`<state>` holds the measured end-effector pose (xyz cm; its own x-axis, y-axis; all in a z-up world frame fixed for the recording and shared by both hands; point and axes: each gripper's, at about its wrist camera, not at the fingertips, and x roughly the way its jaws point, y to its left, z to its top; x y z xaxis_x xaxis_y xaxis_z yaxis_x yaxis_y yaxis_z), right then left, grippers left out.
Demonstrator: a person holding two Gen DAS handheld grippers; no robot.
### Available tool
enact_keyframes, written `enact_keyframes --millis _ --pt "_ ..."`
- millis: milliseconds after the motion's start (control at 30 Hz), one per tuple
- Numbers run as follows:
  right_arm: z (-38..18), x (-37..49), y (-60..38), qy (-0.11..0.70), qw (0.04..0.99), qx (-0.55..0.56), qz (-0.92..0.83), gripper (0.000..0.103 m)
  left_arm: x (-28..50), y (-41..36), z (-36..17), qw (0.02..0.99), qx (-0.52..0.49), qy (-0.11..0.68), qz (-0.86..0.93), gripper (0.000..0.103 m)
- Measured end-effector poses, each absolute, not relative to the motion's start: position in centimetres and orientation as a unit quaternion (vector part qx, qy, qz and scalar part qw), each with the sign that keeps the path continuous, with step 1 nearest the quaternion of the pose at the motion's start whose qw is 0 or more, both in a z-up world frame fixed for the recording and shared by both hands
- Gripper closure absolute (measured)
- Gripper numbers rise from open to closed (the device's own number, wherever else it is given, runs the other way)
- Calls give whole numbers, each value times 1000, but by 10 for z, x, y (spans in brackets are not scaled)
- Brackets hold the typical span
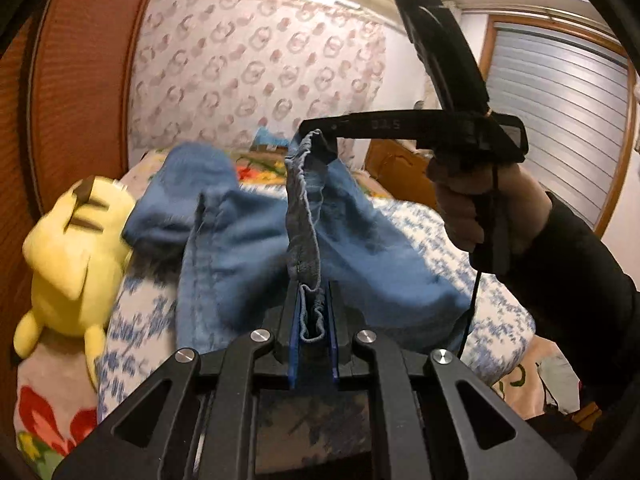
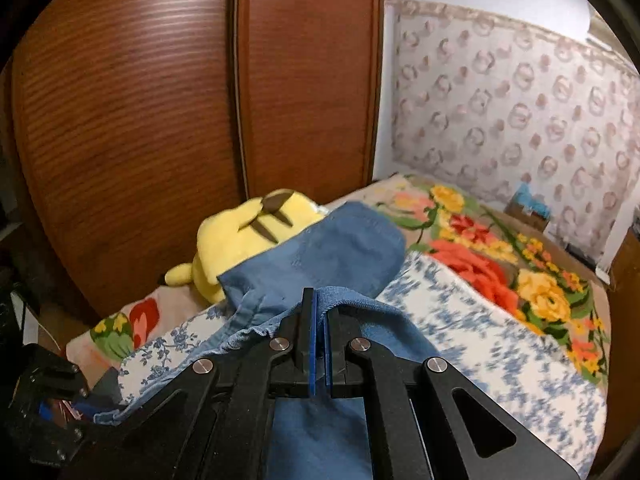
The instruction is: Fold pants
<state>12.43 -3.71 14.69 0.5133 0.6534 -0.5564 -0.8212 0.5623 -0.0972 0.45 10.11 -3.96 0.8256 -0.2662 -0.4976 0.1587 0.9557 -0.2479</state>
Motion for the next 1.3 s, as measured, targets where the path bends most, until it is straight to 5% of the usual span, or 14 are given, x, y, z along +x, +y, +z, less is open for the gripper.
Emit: enact_keyframes --millis 500,600,733,800,933,1300 --pt "114 135 20 281 837 -183 432 101 14 109 -82 936 -100 329 -81 91" --pt "115 136 17 287 832 -178 440 89 16 109 -84 933 -103 335 -80 89" --pt "118 136 7 277 833 -167 448 54 19 111 -86 934 -100 337 -66 70" --pt "124 134 -3 273 836 -164 446 52 19 113 -86 934 -106 334 -64 53" --pt "136 122 -32 261 848 -174 428 52 24 113 -87 934 -109 335 -63 37" --pt "132 70 -168 267 875 -193 354 52 28 105 -87 937 -102 331 -54 34"
